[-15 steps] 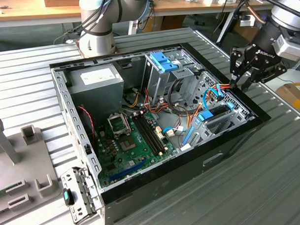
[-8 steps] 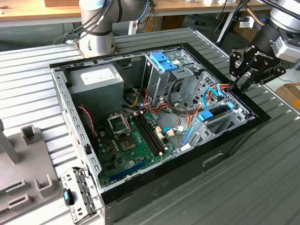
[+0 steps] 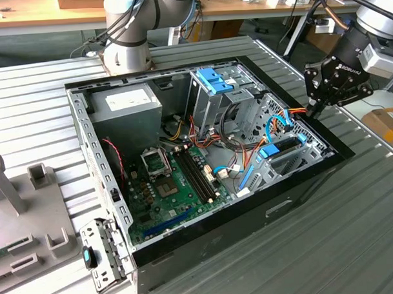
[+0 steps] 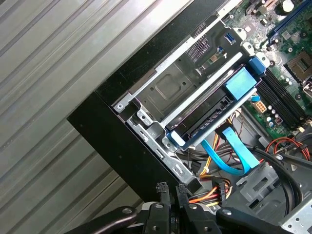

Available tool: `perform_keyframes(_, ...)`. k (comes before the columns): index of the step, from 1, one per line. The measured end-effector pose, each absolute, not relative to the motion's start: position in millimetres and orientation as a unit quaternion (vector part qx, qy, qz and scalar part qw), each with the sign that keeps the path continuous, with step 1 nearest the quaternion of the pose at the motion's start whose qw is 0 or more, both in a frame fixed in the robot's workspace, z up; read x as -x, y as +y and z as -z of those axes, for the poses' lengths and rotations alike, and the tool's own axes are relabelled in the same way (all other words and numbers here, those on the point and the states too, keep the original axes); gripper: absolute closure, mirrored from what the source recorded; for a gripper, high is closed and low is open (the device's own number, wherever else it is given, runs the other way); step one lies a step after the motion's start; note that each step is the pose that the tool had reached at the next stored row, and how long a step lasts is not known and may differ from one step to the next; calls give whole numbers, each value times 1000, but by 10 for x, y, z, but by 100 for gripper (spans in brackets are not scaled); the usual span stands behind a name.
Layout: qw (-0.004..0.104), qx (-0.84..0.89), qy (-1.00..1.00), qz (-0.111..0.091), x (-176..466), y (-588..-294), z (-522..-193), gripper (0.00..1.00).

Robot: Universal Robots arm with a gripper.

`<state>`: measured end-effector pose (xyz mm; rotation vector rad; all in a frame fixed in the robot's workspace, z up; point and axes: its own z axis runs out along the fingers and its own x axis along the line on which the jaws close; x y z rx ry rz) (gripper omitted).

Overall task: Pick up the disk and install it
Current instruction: 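Insert the first disk wire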

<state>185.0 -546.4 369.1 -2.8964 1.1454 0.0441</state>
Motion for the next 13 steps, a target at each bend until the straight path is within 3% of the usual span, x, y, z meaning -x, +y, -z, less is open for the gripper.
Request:
perform_keyframes(9,14,930,368,-14,-1850,-5465,-3705,83)
perform_keyframes(13,19,930,368,-15,-1848,-5465,-3777,83)
